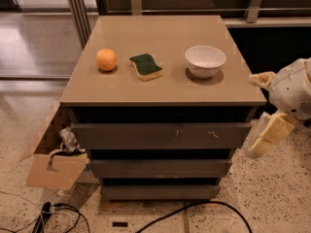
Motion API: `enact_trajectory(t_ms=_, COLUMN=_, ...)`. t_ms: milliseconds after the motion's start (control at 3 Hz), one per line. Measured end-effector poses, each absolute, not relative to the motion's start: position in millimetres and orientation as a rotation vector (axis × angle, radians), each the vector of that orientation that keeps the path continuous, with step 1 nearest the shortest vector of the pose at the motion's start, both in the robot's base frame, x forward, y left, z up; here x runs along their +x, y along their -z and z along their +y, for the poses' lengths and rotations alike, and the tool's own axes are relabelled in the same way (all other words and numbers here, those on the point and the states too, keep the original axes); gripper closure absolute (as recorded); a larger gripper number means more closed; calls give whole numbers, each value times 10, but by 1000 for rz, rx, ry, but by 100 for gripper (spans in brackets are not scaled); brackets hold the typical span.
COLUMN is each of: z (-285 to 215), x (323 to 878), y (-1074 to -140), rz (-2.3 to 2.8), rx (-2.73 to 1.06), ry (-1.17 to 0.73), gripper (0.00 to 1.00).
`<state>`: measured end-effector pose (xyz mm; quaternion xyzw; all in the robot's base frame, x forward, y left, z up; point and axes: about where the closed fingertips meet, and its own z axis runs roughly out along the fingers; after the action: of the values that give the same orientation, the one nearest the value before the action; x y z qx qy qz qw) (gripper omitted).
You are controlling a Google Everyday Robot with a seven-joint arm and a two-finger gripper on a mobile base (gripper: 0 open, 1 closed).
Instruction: Open top drawer
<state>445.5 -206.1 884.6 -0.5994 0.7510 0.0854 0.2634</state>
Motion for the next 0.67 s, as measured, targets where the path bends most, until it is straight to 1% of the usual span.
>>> enact_trajectory(t_ms=333, z=-2094, x=4457, y=-8433, rz=2013, rx=-1576, ry=-322, gripper=0)
enact_trajectory(t_ms=667, z=-2094, x=4457, y=-8433, rz=2013, rx=-1576, ry=-322, gripper=0)
